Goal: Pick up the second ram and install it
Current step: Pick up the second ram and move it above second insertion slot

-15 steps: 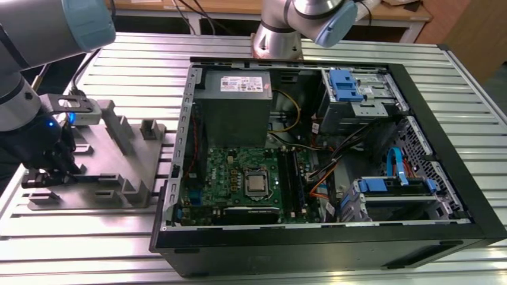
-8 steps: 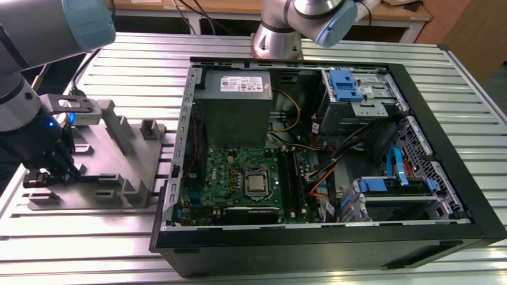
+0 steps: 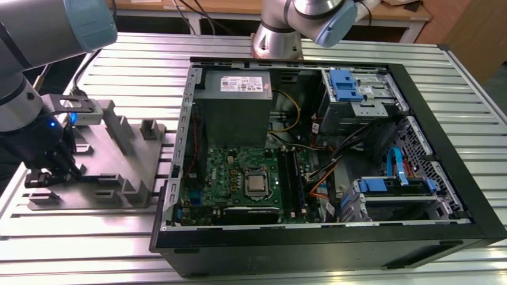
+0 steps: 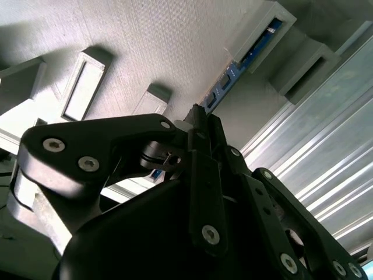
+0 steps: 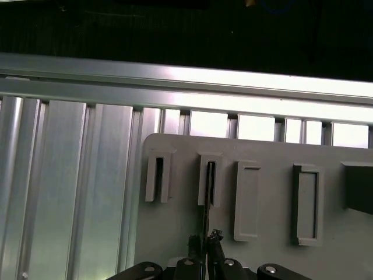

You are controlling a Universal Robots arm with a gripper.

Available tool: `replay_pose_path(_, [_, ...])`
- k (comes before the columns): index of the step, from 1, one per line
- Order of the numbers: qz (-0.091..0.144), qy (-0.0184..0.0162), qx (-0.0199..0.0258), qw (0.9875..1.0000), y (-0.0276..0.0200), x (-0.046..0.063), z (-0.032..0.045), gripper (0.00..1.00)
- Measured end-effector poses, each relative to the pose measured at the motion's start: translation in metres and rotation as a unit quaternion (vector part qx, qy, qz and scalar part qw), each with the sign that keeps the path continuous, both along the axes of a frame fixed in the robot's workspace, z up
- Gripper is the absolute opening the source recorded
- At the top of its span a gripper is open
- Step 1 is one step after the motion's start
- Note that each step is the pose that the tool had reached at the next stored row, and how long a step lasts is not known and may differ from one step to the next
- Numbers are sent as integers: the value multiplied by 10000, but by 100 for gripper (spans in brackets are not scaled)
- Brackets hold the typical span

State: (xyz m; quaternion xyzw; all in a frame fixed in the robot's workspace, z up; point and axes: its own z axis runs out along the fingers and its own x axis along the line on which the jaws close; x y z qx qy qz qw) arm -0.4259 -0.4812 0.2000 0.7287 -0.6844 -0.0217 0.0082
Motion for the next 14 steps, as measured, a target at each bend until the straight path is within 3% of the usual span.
replay_pose_path(6, [0, 0, 0, 10000, 0, 4, 0, 16])
replay_pose_path(8, [0, 0, 0, 10000, 0, 6, 0, 14])
replay_pose_path(9, [0, 0, 0, 10000, 0, 6, 0, 8])
replay_pose_path(14, [-2, 0, 0, 10000, 0, 9, 0, 8])
